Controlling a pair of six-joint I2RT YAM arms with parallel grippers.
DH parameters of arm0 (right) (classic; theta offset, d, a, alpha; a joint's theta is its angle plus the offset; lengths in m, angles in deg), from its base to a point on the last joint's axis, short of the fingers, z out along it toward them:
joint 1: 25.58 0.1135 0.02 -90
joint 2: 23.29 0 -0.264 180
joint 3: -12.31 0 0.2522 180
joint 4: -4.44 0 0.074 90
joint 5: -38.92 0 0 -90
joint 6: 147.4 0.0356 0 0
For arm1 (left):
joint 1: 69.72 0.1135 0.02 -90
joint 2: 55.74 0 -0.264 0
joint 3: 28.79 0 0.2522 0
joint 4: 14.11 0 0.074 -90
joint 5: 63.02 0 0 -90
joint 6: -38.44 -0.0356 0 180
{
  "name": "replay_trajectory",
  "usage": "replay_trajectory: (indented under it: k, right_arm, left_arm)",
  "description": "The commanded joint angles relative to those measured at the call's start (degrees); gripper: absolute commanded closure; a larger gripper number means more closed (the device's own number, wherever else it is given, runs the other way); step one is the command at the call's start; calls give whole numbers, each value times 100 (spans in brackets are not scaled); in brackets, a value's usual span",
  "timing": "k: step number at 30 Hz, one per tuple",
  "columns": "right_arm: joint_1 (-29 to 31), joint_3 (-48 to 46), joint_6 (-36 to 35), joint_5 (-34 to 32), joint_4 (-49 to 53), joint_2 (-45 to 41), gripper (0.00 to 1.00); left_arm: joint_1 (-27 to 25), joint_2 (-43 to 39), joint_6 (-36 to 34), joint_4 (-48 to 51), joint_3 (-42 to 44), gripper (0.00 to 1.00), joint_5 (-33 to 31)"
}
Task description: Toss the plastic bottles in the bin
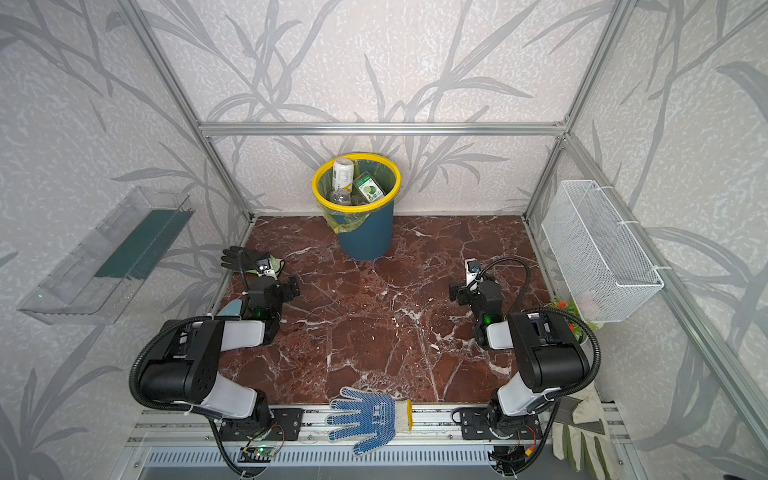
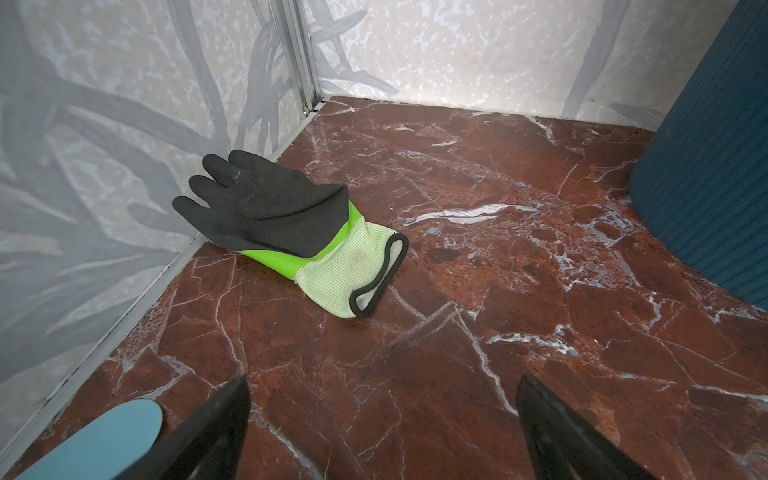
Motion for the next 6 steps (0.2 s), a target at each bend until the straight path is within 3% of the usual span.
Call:
replay_trajectory:
  k: [1,6]
  right_arm:
    - [-13,47,-39,49,193,-74,1]
    - [-13,47,-35,53,204,-82,1]
  left_arm:
    - [33,-6,-62,-150,46,1,15]
    - [34,-5,-62,-149,43,1,7]
